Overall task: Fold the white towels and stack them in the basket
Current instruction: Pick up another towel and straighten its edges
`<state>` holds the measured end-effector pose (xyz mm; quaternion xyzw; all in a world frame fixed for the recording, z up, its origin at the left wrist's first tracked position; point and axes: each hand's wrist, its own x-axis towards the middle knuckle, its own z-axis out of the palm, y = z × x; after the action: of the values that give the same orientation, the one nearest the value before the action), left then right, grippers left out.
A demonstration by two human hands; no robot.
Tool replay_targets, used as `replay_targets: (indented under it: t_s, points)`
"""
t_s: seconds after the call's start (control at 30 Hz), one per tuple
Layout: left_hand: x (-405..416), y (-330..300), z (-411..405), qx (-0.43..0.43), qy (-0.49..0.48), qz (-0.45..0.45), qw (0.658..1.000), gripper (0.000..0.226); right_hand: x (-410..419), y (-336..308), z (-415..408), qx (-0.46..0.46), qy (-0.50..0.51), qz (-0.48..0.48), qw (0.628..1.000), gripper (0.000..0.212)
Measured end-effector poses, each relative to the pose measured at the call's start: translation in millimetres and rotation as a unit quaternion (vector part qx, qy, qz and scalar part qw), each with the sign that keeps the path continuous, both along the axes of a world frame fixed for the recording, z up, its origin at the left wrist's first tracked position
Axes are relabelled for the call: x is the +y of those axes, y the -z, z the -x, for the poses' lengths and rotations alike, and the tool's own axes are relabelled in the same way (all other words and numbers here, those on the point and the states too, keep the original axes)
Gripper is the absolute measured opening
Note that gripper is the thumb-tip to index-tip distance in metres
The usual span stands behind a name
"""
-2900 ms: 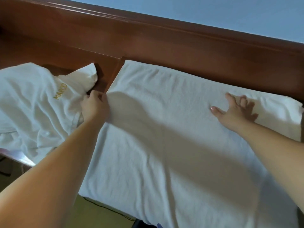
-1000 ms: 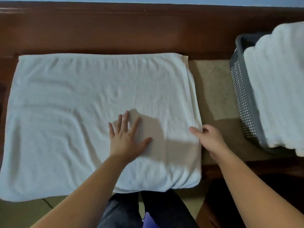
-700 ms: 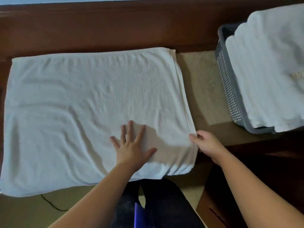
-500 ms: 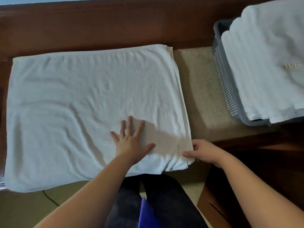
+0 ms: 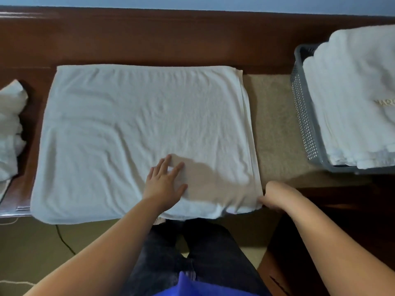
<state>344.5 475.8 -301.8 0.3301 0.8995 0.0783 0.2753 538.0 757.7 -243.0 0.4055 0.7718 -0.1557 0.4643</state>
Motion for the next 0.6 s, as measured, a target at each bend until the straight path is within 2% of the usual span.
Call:
replay_targets:
  t_s: [0.07, 0.1, 0.17, 0.23, 0.3, 0.4, 0.6]
  points:
    - [-22.3, -0.6, 1.5, 0.01, -0.053, 0.009, 0.999, 0.072, -23.2, -8.1, 31.9, 0.099, -0.045, -0.068, 0.992, 0.022]
    - [-37.7, -0.9, 3.8, 0.013, -0.09, 0.015, 0.996, 0.071, -40.1, -12.0, 52.3, 0.16, -0.065, -0.072, 0.982, 0.021]
    - [-65.1, -2.4, 8.9, 0.015, -0.164, 0.022, 0.986, 0.068, -74.9, -19.4, 89.3, 0.259, -0.095, -0.03, 0.961, 0.017]
    - [-99.3, -6.5, 17.3, 0.021, -0.236, 0.022, 0.971, 0.066, -116.1, -23.7, 129.8, 0.315, -0.139, 0.059, 0.937, 0.014]
    - [-139.5, -11.5, 28.1, 0.024, -0.304, 0.015, 0.952, 0.063, -161.0, -23.3, 171.3, 0.321, -0.201, 0.135, 0.916, 0.019]
    - [-197.2, -18.2, 45.2, 0.02, -0.389, 0.009, 0.921, 0.058, -225.5, -15.7, 227.0, 0.303, -0.299, 0.195, 0.884, 0.031]
    - [-276.4, -14.0, 74.7, 0.019, -0.47, -0.027, 0.882, 0.056, -346.8, 10.6, 319.5, 0.269, -0.479, 0.203, 0.811, 0.049]
